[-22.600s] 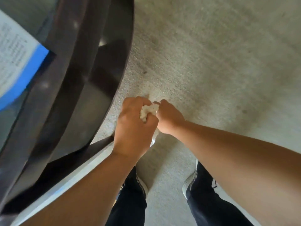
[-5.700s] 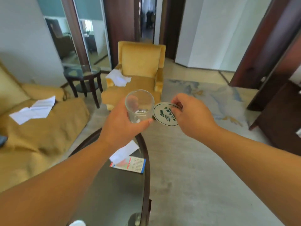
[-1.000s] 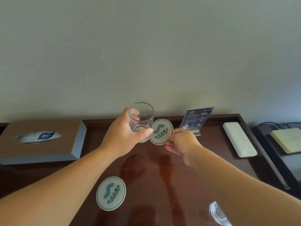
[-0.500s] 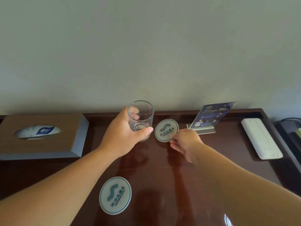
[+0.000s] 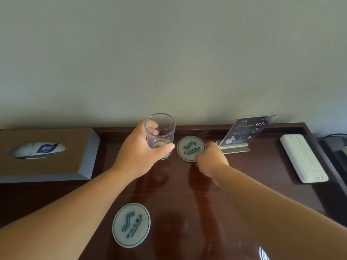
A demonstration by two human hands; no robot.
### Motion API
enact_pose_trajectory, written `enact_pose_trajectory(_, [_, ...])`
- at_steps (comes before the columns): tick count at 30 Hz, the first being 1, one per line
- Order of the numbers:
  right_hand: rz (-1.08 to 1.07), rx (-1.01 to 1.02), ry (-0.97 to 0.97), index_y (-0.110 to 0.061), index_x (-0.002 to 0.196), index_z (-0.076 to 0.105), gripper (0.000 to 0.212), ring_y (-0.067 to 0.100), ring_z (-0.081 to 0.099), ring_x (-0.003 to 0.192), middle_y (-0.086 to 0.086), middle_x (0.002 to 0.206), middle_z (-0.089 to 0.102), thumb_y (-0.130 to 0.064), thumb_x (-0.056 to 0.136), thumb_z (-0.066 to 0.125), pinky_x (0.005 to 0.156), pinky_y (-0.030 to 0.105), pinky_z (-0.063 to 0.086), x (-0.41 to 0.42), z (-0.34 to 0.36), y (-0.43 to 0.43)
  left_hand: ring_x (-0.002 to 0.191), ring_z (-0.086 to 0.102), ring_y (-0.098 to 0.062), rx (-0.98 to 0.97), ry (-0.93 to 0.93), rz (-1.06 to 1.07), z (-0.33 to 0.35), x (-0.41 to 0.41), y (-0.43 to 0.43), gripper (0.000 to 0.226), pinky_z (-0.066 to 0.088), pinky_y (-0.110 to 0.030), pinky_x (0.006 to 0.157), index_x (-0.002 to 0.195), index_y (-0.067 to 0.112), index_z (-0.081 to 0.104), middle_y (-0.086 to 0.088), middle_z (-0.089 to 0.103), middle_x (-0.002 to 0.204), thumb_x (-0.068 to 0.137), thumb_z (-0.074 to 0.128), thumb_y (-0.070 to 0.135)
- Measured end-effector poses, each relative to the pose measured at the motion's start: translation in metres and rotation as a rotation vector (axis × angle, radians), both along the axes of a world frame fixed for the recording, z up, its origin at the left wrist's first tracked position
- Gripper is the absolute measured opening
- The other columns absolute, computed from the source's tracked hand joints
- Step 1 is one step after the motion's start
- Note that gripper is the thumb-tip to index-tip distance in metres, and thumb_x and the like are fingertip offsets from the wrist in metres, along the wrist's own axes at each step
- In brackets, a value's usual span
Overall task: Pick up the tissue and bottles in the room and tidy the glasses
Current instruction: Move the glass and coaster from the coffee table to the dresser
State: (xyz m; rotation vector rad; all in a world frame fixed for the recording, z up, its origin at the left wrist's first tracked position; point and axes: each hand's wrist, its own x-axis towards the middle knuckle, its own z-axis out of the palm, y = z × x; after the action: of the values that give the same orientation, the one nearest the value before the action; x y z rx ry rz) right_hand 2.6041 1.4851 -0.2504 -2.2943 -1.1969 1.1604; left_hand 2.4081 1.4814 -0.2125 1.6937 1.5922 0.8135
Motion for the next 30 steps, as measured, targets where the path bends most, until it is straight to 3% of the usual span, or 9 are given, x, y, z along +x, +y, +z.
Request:
enact_pose_trajectory(3, [0.111, -0.048, -0.103, -0.009, 0.128, 0.041, 0.042, 0.032, 0.058, 0.100, 0.016, 0.125, 0.052, -0.013, 0.089, 0.053, 0.071, 0.031, 0.044, 0.005, 0.004, 0.004, 0.097, 0.058, -0.004, -0.007, -0.016, -0.002, -0.003, 0.006, 0.002, 0.062, 0.047, -0.026, 0.083, 0.117, 0.032, 0.049, 0.016, 0.056, 0.107, 0.065, 0.077, 0.049])
enact_pose_trajectory(7, [0.189, -0.037, -0.173, -0.010, 0.130, 0.043, 0.040, 0.030, 0.057, 0.101, 0.015, 0.124, 0.055, -0.012, 0.090, 0.051, 0.072, 0.029, 0.043, 0.016, 0.011, 0.006, 0.098, 0.058, -0.006, 0.003, -0.039, -0.002, -0.009, 0.019, 0.004, 0.059, 0.048, -0.026, 0.084, 0.115, 0.034, 0.049, 0.020, 0.055, 0.104, 0.066, 0.080, 0.047])
enact_pose_trajectory(13, [0.275, -0.007, -0.211, -0.015, 0.129, 0.048, 0.038, 0.028, 0.060, 0.099, 0.010, 0.116, 0.061, -0.011, 0.091, 0.052, 0.077, 0.031, 0.050, 0.038, 0.021, 0.000, 0.105, 0.058, -0.004, -0.019, -0.080, -0.069, -0.023, 0.050, 0.008, 0.060, 0.049, -0.033, 0.092, 0.111, 0.045, 0.045, 0.025, 0.057, 0.108, 0.064, 0.082, 0.045])
enact_pose_trajectory(17, [0.294, 0.000, -0.202, -0.018, 0.129, 0.049, 0.040, 0.026, 0.060, 0.102, 0.007, 0.121, 0.058, -0.019, 0.090, 0.057, 0.085, 0.032, 0.050, 0.043, 0.021, -0.004, 0.110, 0.058, -0.007, -0.056, -0.086, -0.091, -0.033, 0.067, 0.013, 0.068, 0.049, -0.037, 0.096, 0.122, 0.037, 0.047, 0.020, 0.056, 0.121, 0.064, 0.082, 0.046])
enact_pose_trajectory(20, [0.360, 0.021, -0.259, -0.016, 0.131, 0.045, 0.049, 0.027, 0.059, 0.101, 0.009, 0.127, 0.049, -0.027, 0.086, 0.063, 0.083, 0.032, 0.049, 0.038, 0.015, -0.001, 0.112, 0.056, -0.006, -0.039, -0.071, -0.088, -0.036, 0.069, 0.017, 0.069, 0.048, -0.035, 0.097, 0.123, 0.034, 0.048, 0.019, 0.057, 0.121, 0.064, 0.081, 0.047])
enact_pose_trajectory(23, [0.432, 0.080, -0.295, -0.015, 0.129, 0.041, 0.062, 0.029, 0.055, 0.111, 0.006, 0.130, 0.039, -0.035, 0.079, 0.072, 0.091, 0.039, 0.048, 0.026, 0.004, 0.005, 0.110, 0.055, -0.003, -0.009, -0.032, -0.067, -0.033, 0.062, 0.020, 0.064, 0.047, -0.031, 0.095, 0.120, 0.034, 0.048, 0.020, 0.057, 0.115, 0.065, 0.081, 0.044])
enact_pose_trajectory(27, [0.514, 0.129, -0.357, -0.016, 0.144, 0.026, 0.091, 0.031, 0.038, 0.127, 0.005, 0.139, 0.033, -0.043, 0.074, 0.076, 0.102, 0.041, 0.041, 0.011, -0.011, 0.012, 0.108, 0.055, -0.002, 0.011, -0.002, -0.064, -0.031, 0.050, 0.025, 0.061, 0.047, -0.030, 0.093, 0.118, 0.036, 0.048, 0.020, 0.058, 0.114, 0.066, 0.081, 0.044])
enact_pose_trajectory(30, [0.529, 0.132, -0.408, -0.014, 0.142, 0.030, 0.088, 0.031, 0.036, 0.124, 0.005, 0.136, 0.034, -0.045, 0.074, 0.076, 0.099, 0.039, 0.041, 0.006, -0.015, 0.014, 0.106, 0.055, -0.002, 0.019, -0.001, -0.058, -0.031, 0.044, 0.027, 0.058, 0.048, -0.029, 0.091, 0.112, 0.041, 0.045, 0.021, 0.058, 0.112, 0.066, 0.080, 0.045])
